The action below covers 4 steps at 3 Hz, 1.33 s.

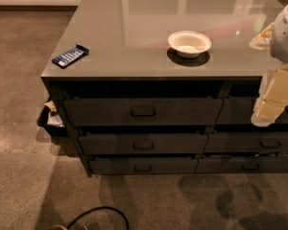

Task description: Open middle drawer

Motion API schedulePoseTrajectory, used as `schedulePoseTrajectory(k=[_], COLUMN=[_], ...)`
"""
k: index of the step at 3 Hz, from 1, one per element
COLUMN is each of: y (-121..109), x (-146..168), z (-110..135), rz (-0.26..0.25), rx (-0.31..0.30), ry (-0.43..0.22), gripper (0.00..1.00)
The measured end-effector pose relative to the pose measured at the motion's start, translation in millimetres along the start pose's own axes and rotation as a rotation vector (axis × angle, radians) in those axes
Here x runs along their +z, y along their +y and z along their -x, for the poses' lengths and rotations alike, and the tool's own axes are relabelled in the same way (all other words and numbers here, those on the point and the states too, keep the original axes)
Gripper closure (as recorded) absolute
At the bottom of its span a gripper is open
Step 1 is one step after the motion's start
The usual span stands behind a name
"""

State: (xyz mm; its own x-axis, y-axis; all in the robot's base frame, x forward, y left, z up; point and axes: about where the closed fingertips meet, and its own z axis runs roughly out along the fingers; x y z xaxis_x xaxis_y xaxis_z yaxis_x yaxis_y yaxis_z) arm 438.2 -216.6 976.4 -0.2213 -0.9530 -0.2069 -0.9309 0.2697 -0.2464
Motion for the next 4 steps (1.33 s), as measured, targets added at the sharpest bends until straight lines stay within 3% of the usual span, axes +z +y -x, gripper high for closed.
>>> schedulePoseTrajectory(k=[2,3,4], y=[-0.3,-0.3,2.8], x=[4.9,34.1,92.3], z=[1.8,2.7,0.5], rz=[-0.011,-0.021,-0.022], rx=[0.013,0.044,0.090], ry=[0.011,0.031,0.060], gripper=[0.00,0.00,0.00])
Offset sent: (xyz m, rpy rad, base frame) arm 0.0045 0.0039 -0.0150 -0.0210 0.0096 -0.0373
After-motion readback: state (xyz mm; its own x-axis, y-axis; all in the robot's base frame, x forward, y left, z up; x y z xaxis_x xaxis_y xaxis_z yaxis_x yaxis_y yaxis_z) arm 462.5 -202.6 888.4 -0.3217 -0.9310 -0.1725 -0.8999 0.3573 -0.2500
